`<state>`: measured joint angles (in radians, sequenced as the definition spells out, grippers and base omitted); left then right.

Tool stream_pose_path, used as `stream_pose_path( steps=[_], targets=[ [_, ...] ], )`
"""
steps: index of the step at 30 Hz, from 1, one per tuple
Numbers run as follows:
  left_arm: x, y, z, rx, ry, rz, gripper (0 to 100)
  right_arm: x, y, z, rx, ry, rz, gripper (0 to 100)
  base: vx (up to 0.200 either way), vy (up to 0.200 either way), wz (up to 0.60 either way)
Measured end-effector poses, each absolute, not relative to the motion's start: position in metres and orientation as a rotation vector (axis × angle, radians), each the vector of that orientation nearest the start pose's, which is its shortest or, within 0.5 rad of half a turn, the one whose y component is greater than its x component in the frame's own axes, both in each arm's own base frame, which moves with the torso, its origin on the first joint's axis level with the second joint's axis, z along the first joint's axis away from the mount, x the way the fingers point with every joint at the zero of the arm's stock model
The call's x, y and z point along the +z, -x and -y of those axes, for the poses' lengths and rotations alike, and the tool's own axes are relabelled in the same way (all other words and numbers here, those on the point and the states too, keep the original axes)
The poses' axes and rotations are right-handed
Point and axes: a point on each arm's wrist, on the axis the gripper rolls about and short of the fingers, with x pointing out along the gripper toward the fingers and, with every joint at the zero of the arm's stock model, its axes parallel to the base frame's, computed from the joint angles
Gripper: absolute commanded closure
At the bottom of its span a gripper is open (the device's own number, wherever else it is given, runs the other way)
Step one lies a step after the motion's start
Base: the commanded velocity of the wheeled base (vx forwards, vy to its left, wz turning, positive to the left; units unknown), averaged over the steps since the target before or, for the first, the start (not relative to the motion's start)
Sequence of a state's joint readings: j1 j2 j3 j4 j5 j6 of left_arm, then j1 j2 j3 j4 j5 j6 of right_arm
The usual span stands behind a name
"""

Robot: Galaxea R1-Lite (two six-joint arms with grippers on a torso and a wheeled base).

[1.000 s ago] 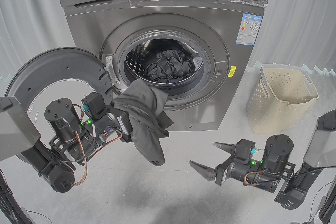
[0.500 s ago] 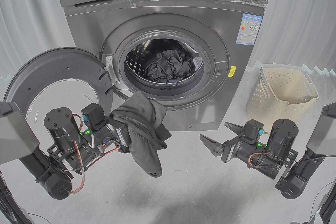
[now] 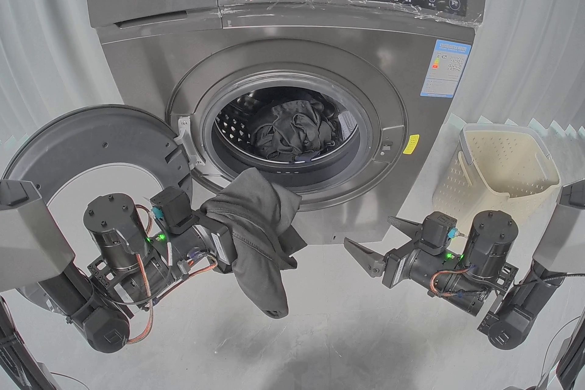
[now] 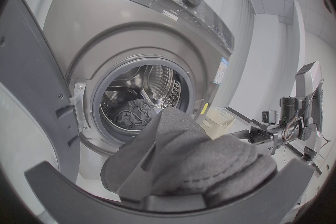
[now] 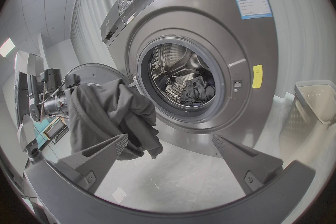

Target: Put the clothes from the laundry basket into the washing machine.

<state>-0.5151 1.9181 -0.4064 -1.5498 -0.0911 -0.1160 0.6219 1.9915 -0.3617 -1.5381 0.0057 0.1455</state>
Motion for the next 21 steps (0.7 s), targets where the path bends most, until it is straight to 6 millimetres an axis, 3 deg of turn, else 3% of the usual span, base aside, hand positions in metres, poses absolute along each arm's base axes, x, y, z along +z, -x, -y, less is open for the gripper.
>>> stream_pose_path(
  steps=[6,21],
  targets=[
    [0.115,-0.251,0.145,-0.607,0.12,0.0,100,0.083,-0.228,-0.173,0.644,-0.105,-0.152,0,0.2,0.0,0.0],
    [0.106,-0.246,0.153,-0.638,0.115,-0.039,100,0.071,-0.201,-0.181,0.725,-0.067,-0.229,0,0.0,0.0,0.0]
  ],
)
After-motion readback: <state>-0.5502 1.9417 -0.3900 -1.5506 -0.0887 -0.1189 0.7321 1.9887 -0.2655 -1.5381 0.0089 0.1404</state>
